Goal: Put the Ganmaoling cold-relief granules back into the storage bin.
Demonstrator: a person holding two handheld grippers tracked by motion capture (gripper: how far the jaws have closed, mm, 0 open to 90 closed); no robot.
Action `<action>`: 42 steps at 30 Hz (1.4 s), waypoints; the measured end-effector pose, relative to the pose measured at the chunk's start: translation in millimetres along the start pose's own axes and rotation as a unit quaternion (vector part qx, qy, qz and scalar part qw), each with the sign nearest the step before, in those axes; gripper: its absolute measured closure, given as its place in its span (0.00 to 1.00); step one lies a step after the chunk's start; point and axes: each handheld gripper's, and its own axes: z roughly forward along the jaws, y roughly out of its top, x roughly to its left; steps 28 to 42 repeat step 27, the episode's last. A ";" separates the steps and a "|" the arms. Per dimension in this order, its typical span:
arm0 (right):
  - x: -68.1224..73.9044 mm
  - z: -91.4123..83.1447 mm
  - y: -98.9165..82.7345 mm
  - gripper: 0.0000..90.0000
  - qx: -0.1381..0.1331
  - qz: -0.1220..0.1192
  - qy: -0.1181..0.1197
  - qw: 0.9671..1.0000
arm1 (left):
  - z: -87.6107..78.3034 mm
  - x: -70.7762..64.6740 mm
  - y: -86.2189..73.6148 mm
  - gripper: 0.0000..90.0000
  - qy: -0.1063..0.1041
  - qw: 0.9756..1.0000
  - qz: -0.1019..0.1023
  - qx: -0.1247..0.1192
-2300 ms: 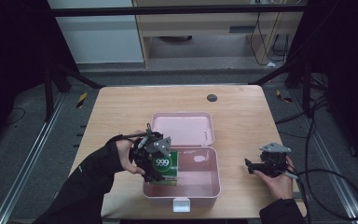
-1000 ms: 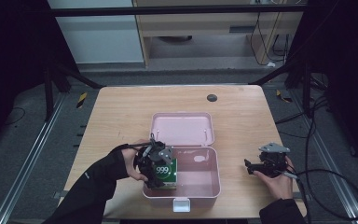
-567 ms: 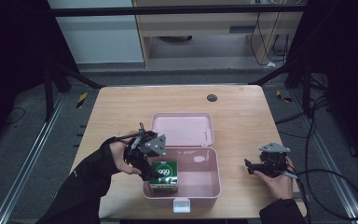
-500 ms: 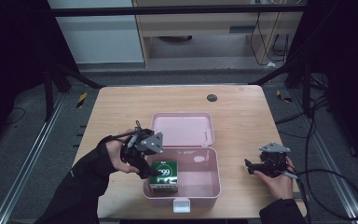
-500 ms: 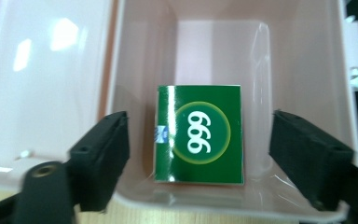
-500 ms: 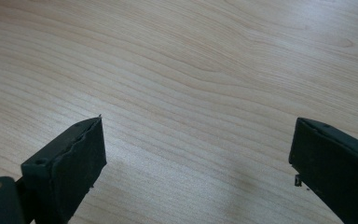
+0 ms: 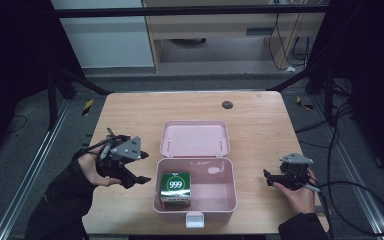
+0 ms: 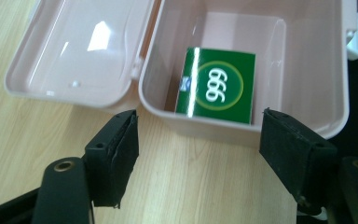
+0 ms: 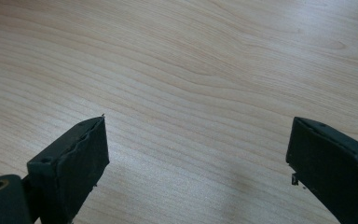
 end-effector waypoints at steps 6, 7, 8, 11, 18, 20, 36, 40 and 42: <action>-0.5 -0.6 -0.2 0.07 -0.003 0.006 -0.001 1.000 | 7.3 1.2 -33.4 0.31 0.010 0.999 -0.044 -0.002; -0.6 -0.4 -0.2 0.07 -0.004 0.006 0.000 1.000 | 9.9 1.6 -38.5 0.31 0.012 0.999 -0.050 0.001; -0.5 -0.4 -0.2 0.07 -0.004 0.007 0.000 1.000 | 13.3 2.0 -44.7 0.31 0.011 0.998 -0.056 0.002; -0.6 0.5 -0.7 0.06 -0.003 0.007 -0.001 1.000 | 21.9 2.4 -56.9 0.31 0.008 0.998 -0.069 0.005; -0.6 0.6 -0.9 0.05 -0.004 0.014 -0.006 1.000 | 44.2 6.6 -84.6 0.27 0.022 0.993 -0.119 0.014; -0.8 0.6 -0.9 0.04 -0.005 0.016 -0.009 1.000 | 48.7 8.5 -90.9 0.27 0.030 0.990 -0.135 0.012; -3.0 1.1 -1.3 0.03 -0.005 0.022 -0.018 1.000 | 57.1 19.8 -112.7 0.25 0.079 0.975 -0.207 -0.015; -3.0 1.1 -1.3 0.03 -0.005 0.022 -0.018 1.000 | 57.1 19.8 -112.7 0.25 0.079 0.975 -0.207 -0.015; -3.0 1.1 -1.3 0.03 -0.005 0.022 -0.018 1.000 | 57.1 19.8 -112.7 0.25 0.079 0.975 -0.207 -0.015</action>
